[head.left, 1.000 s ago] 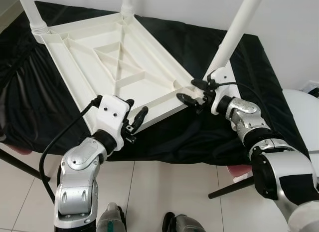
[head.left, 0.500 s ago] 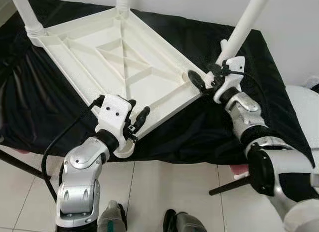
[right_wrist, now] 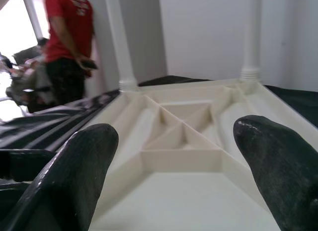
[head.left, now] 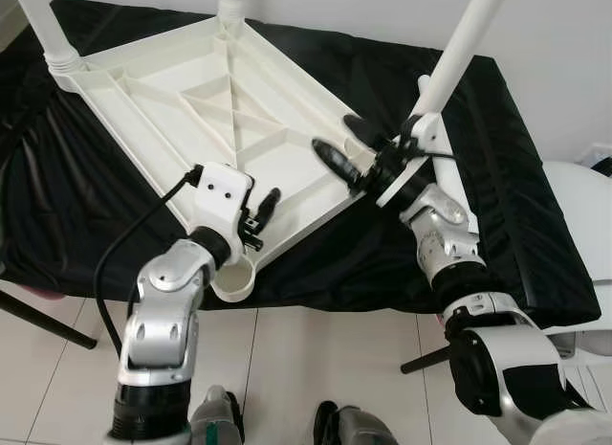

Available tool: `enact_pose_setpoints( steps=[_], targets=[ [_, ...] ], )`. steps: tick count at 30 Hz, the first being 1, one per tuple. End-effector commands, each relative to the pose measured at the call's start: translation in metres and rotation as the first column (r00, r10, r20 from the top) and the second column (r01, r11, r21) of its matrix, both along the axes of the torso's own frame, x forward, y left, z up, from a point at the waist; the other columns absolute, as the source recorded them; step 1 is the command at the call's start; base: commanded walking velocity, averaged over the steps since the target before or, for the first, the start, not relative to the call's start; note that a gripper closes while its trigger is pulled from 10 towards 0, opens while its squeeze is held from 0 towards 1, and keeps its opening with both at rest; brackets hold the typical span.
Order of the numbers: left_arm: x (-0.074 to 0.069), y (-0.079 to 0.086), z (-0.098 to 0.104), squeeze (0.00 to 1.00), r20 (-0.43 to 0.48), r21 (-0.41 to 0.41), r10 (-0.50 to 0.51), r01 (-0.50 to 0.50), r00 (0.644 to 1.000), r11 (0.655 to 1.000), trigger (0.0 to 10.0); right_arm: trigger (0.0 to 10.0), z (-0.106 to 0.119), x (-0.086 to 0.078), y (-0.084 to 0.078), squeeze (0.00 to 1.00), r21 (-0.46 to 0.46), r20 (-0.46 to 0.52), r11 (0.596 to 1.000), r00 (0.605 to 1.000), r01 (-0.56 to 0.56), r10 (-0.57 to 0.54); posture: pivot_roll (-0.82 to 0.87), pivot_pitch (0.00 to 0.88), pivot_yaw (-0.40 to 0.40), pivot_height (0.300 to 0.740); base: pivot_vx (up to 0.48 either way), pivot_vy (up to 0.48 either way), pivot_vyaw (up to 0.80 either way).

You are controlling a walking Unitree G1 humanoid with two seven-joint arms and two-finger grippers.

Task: Building children table

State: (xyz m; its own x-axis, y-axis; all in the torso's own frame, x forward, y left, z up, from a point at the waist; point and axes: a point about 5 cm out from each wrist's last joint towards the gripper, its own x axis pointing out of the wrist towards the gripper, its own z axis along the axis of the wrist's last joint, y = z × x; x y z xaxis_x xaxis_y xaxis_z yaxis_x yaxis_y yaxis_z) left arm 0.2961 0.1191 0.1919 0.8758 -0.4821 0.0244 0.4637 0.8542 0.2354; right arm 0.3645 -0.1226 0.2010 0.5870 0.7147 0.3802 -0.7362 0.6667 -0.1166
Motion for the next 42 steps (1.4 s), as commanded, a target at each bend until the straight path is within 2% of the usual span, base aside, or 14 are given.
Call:
enact_pose_setpoints(
  steps=[1, 4, 10, 11, 13, 16, 18, 25, 30, 36, 37, 39, 41, 42],
  targets=[
    [0.006, -0.002, -0.007, 0.0, -0.013, 0.051, -0.045, 0.045, 0.999, 0.998, 10.0, 10.0, -0.004, -0.003, -0.01, 0.0, -0.011, 0.025, 0.996, 0.996, 0.083, -0.083, 0.1, 0.094, -0.044, 0.74, 0.0, 0.0, 0.0],
    [0.014, -0.004, -0.012, 0.0, -0.039, 0.081, -0.086, 0.089, 0.996, 0.993, 10.0, 10.0, -0.004, -0.01, -0.021, 0.0, 0.049, 0.025, 0.987, 0.988, 0.15, -0.152, 0.08, 0.082, -0.035, 0.74, 0.0, 0.0, 0.0],
    [0.028, -0.008, -0.022, 0.0, -0.084, 0.132, -0.111, 0.122, 0.99, 0.984, 10.0, 10.0, -0.004, -0.029, -0.029, 0.0, 0.097, 0.006, 0.983, 0.987, 0.158, -0.159, 0.04, 0.065, -0.016, 0.74, 0.0, 0.0, 0.0],
    [0.028, -0.008, -0.022, 0.0, -0.084, 0.132, -0.111, 0.122, 0.99, 0.984, 10.0, 10.0, -0.004, -0.029, -0.029, 0.0, 0.097, 0.006, 0.983, 0.987, 0.158, -0.159, 0.04, 0.065, -0.016, 0.74, 0.0, 0.0, 0.0],
    [0.045, -0.008, -0.03, 0.0, -0.111, 0.169, -0.069, 0.087, 0.991, 0.982, 10.0, 10.0, -0.011, -0.046, -0.029, 0.0, 0.072, -0.001, 0.986, 0.989, 0.148, -0.148, 0.01, 0.064, -0.004, 0.74, 0.0, 0.0, 0.0],
    [0.051, -0.008, -0.033, 0.0, -0.128, 0.169, -0.058, 0.079, 0.99, 0.982, 10.0, 10.0, -0.014, -0.052, -0.028, 0.0, 0.052, 0.0, 0.988, 0.989, 0.145, -0.145, 0.01, 0.064, -0.003, 0.74, 0.0, 0.0, 0.0],
    [0.059, -0.014, -0.037, 0.0, -0.163, 0.187, -0.063, 0.094, 0.985, 0.978, 10.0, 10.0, -0.018, -0.064, -0.026, 0.0, 0.021, -0.005, 0.992, 0.992, 0.126, -0.126, -0.02, 0.067, 0.004, 0.74, 0.0, 0.0, 0.0],
    [0.068, -0.021, -0.045, 0.0, -0.231, 0.22, -0.078, 0.13, 0.97, 0.967, 10.0, 10.0, -0.011, -0.077, -0.025, 0.0, 0.049, -0.024, 0.989, 0.99, 0.141, -0.14, -0.05, 0.079, 0.019, 0.74, 0.0, 0.0, 0.0],
    [0.073, -0.02, -0.054, 0.0, -0.264, 0.275, -0.063, 0.138, 0.962, 0.952, 10.0, 10.0, -0.005, -0.085, -0.028, 0.0, 0.059, -0.038, 0.984, 0.986, 0.165, -0.163, -0.07, 0.088, 0.03, 0.74, 0.0, 0.0, 0.0],
    [0.076, -0.019, -0.057, 0.0, -0.275, 0.299, -0.077, 0.161, 0.958, 0.941, 10.0, 10.0, -0.002, -0.089, -0.03, 0.0, 0.053, -0.046, 0.982, 0.983, 0.182, -0.18, -0.06, 0.089, 0.032, 0.74, 0.0, 0.0, 0.0],
    [0.076, -0.019, -0.058, 0.0, -0.284, 0.301, -0.08, 0.168, 0.956, 0.939, 8.3, 10.0, -0.001, -0.089, -0.031, 0.0, 0.053, -0.049, 0.981, 0.982, 0.187, -0.184, -0.06, 0.09, 0.034, 0.74, 0.0, 0.0, 0.0],
    [0.076, -0.019, -0.058, 0.0, -0.284, 0.301, -0.08, 0.168, 0.956, 0.939, 8.3, 10.0, -0.001, -0.089, -0.031, 0.0, 0.053, -0.049, 0.981, 0.982, 0.187, -0.184, -0.06, 0.09, 0.034, 0.74, 0.0, 0.0, 0.0],
    [0.078, -0.018, -0.06, 0.0, -0.306, 0.299, -0.07, 0.165, 0.949, 0.94, 1.2, 10.0, 0.001, -0.091, -0.03, 0.0, 0.06, -0.058, 0.98, 0.98, 0.192, -0.189, -0.06, 0.091, 0.037, 0.74, 0.0, 0.0, 0.0],
    [0.078, -0.019, -0.061, 0.0, -0.313, 0.295, -0.066, 0.164, 0.947, 0.941, 1.2, 10.0, 0.002, -0.092, -0.029, 0.0, 0.062, -0.06, 0.979, 0.98, 0.192, -0.189, -0.06, 0.092, 0.037, 0.74, 0.0, 0.0, 0.0]
  ],
)
